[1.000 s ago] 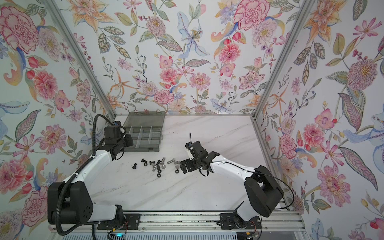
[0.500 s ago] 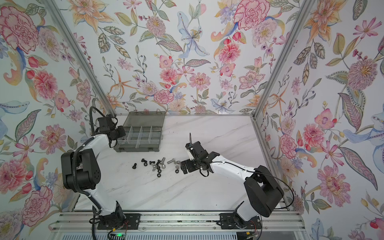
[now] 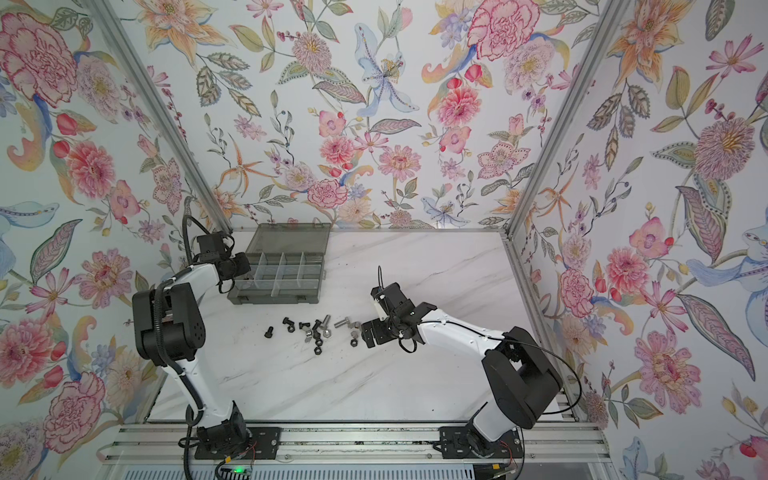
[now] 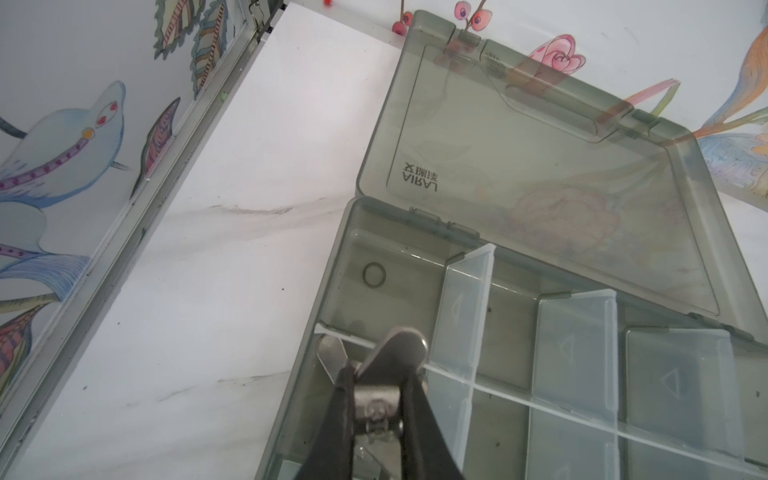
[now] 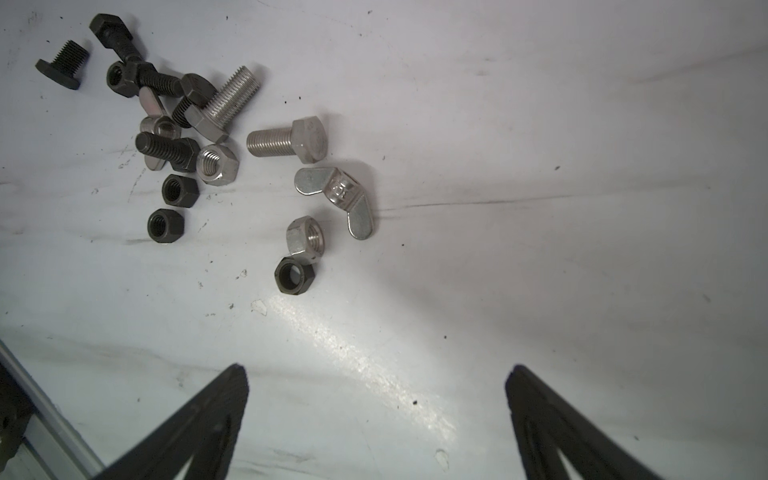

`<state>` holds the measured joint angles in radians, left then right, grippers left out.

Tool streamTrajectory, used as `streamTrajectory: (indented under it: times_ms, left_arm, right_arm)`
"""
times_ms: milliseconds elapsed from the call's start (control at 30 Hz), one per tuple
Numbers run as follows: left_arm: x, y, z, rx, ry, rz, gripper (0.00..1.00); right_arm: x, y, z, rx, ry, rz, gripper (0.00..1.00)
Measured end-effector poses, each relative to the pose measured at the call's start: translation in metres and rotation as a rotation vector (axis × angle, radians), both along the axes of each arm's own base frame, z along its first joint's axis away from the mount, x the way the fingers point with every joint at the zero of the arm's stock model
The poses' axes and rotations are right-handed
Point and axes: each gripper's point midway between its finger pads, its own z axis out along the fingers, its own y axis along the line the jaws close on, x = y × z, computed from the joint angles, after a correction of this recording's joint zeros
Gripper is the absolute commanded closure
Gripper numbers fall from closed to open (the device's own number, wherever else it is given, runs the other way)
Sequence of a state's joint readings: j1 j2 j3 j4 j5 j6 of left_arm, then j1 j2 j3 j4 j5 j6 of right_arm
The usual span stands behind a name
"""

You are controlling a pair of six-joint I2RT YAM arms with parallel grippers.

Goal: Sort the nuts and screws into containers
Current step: 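Lower the left gripper into the compartment and open it to release the wing nut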

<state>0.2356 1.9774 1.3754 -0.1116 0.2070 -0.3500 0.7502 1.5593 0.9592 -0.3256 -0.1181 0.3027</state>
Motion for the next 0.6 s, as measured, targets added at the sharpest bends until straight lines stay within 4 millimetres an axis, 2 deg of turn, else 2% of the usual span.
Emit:
streamTrajectory:
  times_ms: [200,267,500,600]
  left_arm:
    - [0.0002,-0.0006,-0.0007,-0.001,0.000,-0.005,0.99]
    - [0.0001,-0.0008,-0.0007,-0.002,0.000,-0.005,0.92]
    - [-0.0026,-0.0046,-0.0058,-0.017,0.007,-0.017,0.86]
    - [-0.0024,-0.0049,-0.0062,-0.018,0.004,-0.018,0.79]
  right_arm:
    - [0.0031,-0.0023,0.0007,0.004,0.002,-0.008,0.01]
    - [0.0036,-0.0027,0.0007,0.004,0.001,-0.009,0.01]
    - [0.0038,-0.0030,0.0007,0.004,0.001,-0.009,0.01]
    - [0.0038,-0.0030,0.0007,0.004,0.001,-0.009,0.01]
